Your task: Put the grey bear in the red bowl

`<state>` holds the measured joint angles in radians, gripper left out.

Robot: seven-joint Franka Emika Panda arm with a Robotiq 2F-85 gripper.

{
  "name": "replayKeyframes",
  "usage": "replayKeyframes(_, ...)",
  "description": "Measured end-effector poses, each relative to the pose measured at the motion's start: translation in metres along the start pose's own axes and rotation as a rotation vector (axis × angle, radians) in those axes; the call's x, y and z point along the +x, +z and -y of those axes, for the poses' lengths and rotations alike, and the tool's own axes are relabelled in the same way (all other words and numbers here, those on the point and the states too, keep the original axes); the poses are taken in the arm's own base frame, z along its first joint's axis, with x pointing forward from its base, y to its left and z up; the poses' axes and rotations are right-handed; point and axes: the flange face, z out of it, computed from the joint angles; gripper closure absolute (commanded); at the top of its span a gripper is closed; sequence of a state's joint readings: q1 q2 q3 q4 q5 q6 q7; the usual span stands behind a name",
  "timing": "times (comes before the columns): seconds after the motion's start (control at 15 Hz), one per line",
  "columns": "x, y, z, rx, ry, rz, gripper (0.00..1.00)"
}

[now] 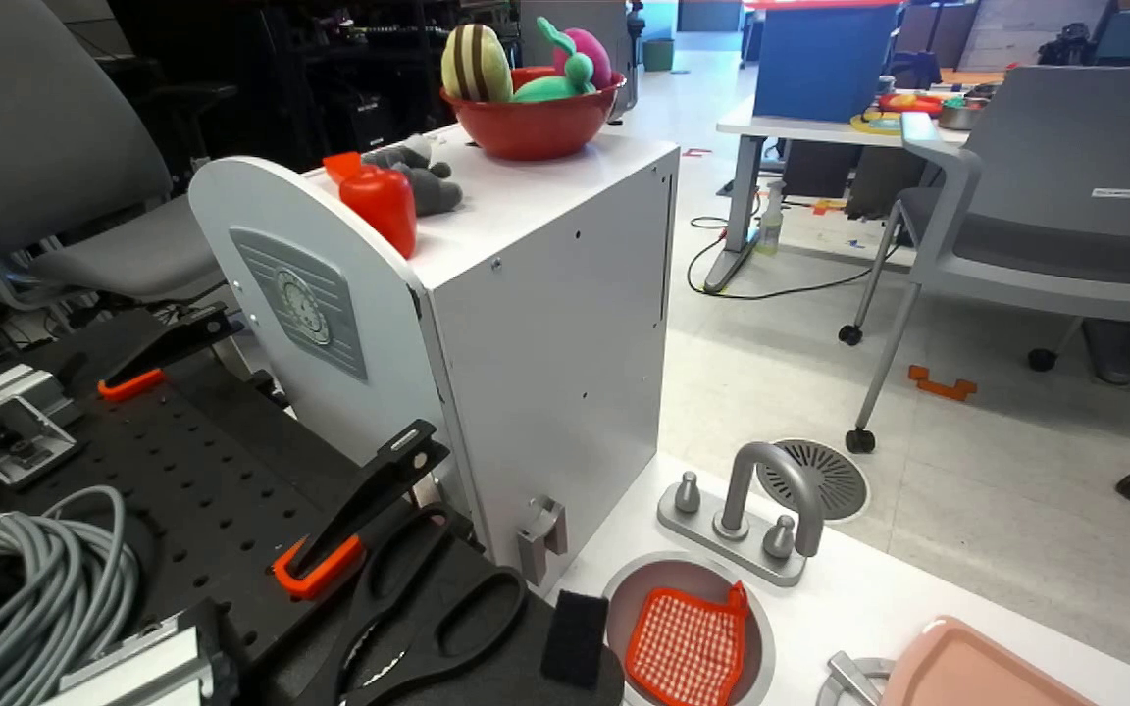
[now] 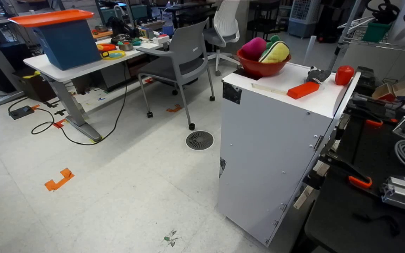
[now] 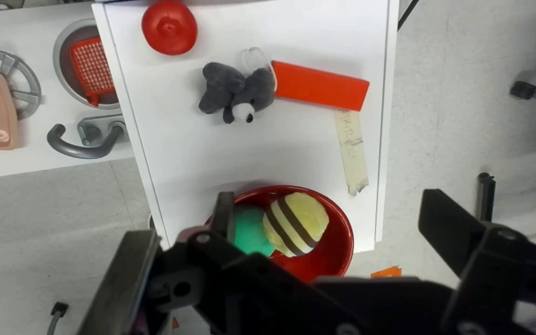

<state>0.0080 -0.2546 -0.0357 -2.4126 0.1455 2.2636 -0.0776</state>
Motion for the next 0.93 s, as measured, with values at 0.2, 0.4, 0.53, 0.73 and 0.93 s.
replayKeyframes(0.2, -0.001, 0.004, 0.000, -0.006, 0.003, 0.011, 0.00)
replayKeyframes(0.4, -0.001, 0.015, -0.001, -0.007, 0.013, 0.033, 0.00)
replayKeyframes(0.53, 0.000, 0.025, -0.002, -0.008, 0.016, 0.055, 0.00)
replayKeyframes(0.73, 0.000, 0.041, -0.002, -0.010, 0.015, 0.091, 0.00)
replayKeyframes(0.93, 0.000, 0.058, 0.001, -0.012, 0.008, 0.134, 0.00)
